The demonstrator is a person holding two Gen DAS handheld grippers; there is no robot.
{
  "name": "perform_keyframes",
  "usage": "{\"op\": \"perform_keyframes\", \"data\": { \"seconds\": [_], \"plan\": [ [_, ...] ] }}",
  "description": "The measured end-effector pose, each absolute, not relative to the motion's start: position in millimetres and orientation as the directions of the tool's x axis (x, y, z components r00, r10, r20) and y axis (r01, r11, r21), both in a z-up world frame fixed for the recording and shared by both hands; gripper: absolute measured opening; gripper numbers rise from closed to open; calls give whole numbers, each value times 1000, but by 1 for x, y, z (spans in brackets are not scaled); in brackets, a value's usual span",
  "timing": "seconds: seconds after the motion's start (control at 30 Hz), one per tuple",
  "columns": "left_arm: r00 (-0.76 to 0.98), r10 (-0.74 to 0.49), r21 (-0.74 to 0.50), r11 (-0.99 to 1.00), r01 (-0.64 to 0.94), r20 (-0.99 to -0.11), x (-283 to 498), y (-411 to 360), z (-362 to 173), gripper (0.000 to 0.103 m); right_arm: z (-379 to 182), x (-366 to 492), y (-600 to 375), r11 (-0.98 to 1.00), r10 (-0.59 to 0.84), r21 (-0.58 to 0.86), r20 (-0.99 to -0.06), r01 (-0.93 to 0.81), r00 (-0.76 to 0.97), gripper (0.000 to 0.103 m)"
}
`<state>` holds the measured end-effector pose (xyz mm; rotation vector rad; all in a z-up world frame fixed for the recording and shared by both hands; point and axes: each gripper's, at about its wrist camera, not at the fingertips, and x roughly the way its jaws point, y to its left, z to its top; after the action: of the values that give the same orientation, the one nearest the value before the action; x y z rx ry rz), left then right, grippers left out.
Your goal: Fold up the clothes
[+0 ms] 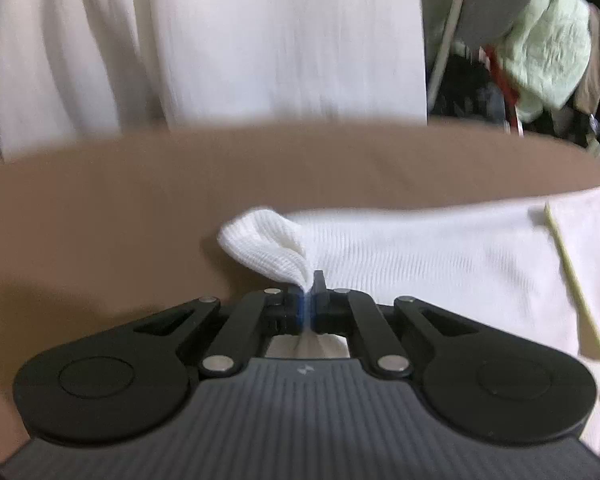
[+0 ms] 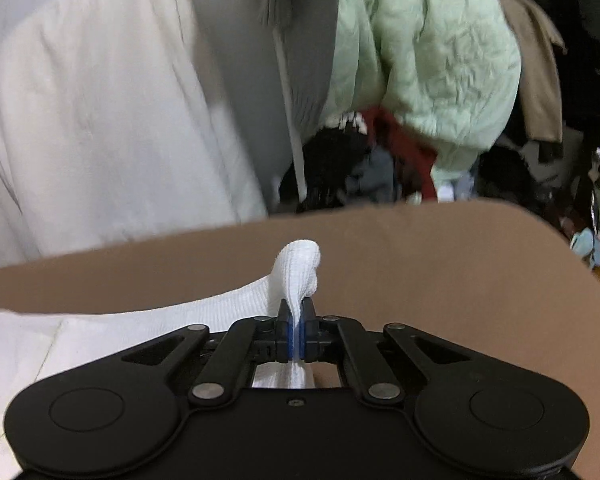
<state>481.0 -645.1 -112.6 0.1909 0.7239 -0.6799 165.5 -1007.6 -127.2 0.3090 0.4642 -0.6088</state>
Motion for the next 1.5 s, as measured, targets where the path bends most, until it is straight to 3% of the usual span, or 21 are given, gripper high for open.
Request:
{"op": "perform_keyframes", "data": {
  "seconds": [0.13,0.3,0.4,0.47,0.5,0.53,0.57,0.63,0.67,0.77,0.93,0.97,1.0,1.03,1.13,1.2,1.33,1.5],
  "plan": [
    [713,-445,127,796,593,-542,475,-645,-99,3,-121,170,-999,772,-517,118,-456,625,725,3],
    [708,-416,251,733,632,-570,481,-658,-123,9,-124,185,-1003,734,-588,50,-451,677,671,3],
    [711,-367,305,717,627,-599,490,-668,-136,31,-146,201,-1013,662,-649,-60,-545,748,531,4],
    [708,-347,272,750,604,-615,500,-660,-134,41,-151,208,-1014,598,-685,-65,-558,799,468,16],
    [696,-358,230,766,601,-623,503,-650,-131,45,-153,212,-1015,565,-701,-68,-564,822,436,15],
    [686,-368,193,780,595,-628,506,-641,-128,53,-152,214,-1012,542,-719,-65,-552,838,422,17],
    [684,-372,169,793,586,-627,511,-632,-124,53,-142,213,-999,565,-725,-35,-499,824,476,25],
    [676,-382,117,814,568,-630,525,-616,-120,53,-123,216,-978,694,-610,88,-454,714,649,43],
    [662,-395,78,821,565,-637,533,-607,-119,53,-116,219,-970,754,-523,157,-444,638,728,45],
    [617,-426,-35,840,542,-661,549,-586,-117,53,-116,259,-964,825,-77,441,-533,354,843,46],
    [576,-445,-67,826,559,-686,542,-577,-125,53,-151,316,-938,798,61,497,-629,341,775,51],
    [573,-448,-53,817,575,-686,537,-579,-126,53,-157,322,-933,801,70,495,-636,337,768,51],
    [571,-450,-40,807,589,-686,532,-581,-128,53,-162,328,-928,808,78,490,-641,329,764,44],
    [569,-453,-30,799,600,-687,528,-583,-129,53,-161,331,-920,833,70,460,-638,307,767,7],
    [551,-472,-39,783,621,-688,521,-588,-132,53,-134,327,-898,931,-101,242,-547,273,831,5],
    [511,-499,-79,765,639,-700,520,-591,-135,53,-122,325,-905,931,-196,173,-504,321,841,5],
    [429,-560,-173,728,664,-709,516,-598,-144,56,-134,340,-910,929,-231,106,-585,356,777,4],
    [477,-521,-93,738,668,-708,502,-606,-146,56,-148,349,-910,907,-261,106,-618,407,741,4]
  ]
}}
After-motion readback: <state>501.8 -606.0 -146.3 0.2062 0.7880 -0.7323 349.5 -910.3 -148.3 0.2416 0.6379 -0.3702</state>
